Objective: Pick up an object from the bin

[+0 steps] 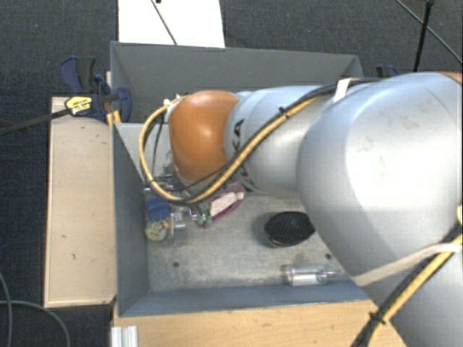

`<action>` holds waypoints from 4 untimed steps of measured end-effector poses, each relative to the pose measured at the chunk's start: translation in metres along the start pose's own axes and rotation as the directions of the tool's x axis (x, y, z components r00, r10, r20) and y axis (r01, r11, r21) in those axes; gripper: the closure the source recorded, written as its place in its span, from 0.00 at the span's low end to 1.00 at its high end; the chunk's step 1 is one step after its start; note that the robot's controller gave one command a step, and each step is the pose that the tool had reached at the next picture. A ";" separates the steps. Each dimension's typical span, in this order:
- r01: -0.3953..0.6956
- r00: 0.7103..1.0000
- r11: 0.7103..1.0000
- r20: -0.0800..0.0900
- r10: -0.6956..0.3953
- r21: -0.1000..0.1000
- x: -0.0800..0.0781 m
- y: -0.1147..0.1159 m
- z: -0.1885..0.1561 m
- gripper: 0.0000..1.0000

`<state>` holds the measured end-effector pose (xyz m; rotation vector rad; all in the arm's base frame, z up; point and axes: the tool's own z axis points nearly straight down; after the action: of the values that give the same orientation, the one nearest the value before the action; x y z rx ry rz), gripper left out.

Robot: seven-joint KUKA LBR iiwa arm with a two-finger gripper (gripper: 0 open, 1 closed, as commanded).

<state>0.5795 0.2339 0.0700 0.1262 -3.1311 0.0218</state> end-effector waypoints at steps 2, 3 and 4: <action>-0.004 1.000 1.000 0.005 0.004 -0.013 0.001 0.005 0.000 0.00; -0.013 1.000 1.000 0.016 0.013 -0.005 0.018 0.016 -0.002 0.00; -0.061 0.998 0.998 0.012 0.061 -0.009 0.050 0.019 -0.001 0.00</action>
Offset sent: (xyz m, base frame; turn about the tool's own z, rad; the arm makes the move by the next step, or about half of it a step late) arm 0.0000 0.0000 0.0000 0.0000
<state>0.5282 0.2493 0.0712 0.0303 -3.1455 0.0082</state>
